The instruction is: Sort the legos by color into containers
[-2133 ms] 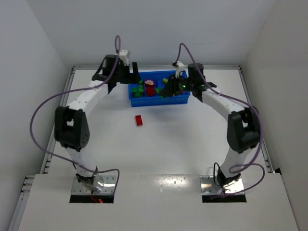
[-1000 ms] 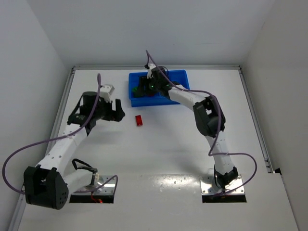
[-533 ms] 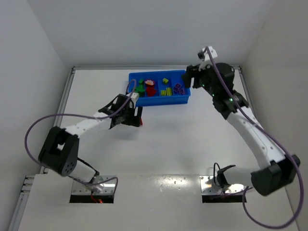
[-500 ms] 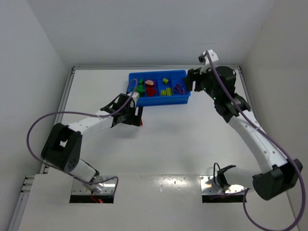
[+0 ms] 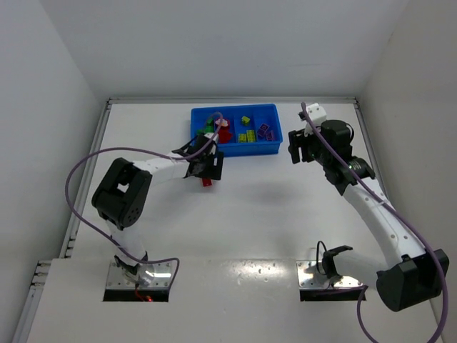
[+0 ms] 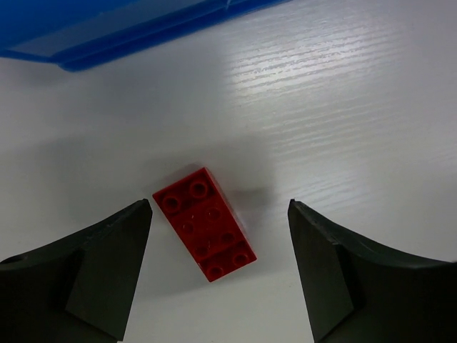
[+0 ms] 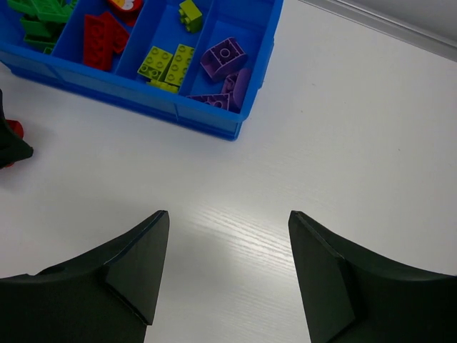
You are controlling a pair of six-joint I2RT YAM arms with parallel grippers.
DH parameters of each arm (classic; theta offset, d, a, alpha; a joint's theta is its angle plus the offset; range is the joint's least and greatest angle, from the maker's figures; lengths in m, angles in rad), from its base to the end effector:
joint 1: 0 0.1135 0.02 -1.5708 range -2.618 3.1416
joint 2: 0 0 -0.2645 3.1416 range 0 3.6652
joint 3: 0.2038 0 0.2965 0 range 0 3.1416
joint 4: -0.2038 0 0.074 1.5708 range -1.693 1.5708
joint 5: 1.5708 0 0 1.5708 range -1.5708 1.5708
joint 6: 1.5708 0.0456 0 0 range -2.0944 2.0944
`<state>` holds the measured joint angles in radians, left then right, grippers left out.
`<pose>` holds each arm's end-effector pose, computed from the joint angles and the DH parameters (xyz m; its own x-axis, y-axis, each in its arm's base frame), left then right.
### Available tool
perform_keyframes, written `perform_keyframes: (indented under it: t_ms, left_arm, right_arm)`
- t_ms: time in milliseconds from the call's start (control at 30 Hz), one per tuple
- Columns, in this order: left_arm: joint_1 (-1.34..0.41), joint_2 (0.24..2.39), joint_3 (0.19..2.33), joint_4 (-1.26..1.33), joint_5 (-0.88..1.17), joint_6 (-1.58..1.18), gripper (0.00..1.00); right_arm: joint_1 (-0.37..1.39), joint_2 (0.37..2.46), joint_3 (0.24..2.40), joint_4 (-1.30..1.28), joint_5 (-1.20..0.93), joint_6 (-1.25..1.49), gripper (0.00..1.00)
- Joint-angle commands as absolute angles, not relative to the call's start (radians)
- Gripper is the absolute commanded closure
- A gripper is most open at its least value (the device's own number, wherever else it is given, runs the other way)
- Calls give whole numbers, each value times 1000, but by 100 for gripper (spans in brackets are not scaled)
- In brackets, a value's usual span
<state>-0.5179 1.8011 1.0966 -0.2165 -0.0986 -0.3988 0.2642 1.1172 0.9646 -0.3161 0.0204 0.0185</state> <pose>0.3608 -0.2004 0.1336 -0.8087 0.0160 -0.5880 0.1377 0.9770 -0.1627 0.2965 0.0792 0.3124 -0.4405 -0.1000 -0.8922 -0.2354 0.9719 0.0073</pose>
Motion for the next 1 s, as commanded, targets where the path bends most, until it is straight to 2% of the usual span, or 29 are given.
perform_keyframes:
  t_ms: [0, 133, 267, 300, 367, 400, 467, 633, 733, 800, 967]
  left_arm:
    - [-546, 1819, 1121, -198, -167, -423, 17]
    - [-546, 1841, 1112, -198, -215, -423, 27]
    - [-546, 1850, 1094, -198, -225, -434, 46]
    - [-546, 1850, 1094, -198, -225, -434, 58]
    - [-546, 1861, 1094, -198, -207, -405, 74]
    - [-555, 1842, 1094, -198, -174, -391, 89]
    - [-564, 1772, 1094, -227, -121, -377, 97]
    - [-698, 1540, 1081, -238, -52, -322, 100]
    - [-709, 1505, 1202, -262, -72, -288, 100]
    - [-672, 1531, 1311, -272, -72, -264, 100]
    - [-604, 1771, 1575, -262, -98, -225, 99]
  right_arm:
    - [262, 1108, 980, -291, 15, 8, 32]
    - [262, 1117, 980, -291, 15, 8, 32]
    - [262, 1117, 980, -291, 15, -2, 32]
    - [262, 1117, 980, -291, 15, -2, 32]
    - [262, 1117, 980, -282, 15, -2, 32]
    - [262, 1117, 980, -282, 15, -2, 32]
    - [262, 1117, 969, -273, 15, -2, 32]
    - [262, 1152, 908, -250, -32, 37, 30]
    - [224, 1184, 908, -241, -113, 73, 30]
    - [192, 1198, 908, -241, -194, 83, 30]
    - [117, 1198, 899, -232, -376, 140, 30]
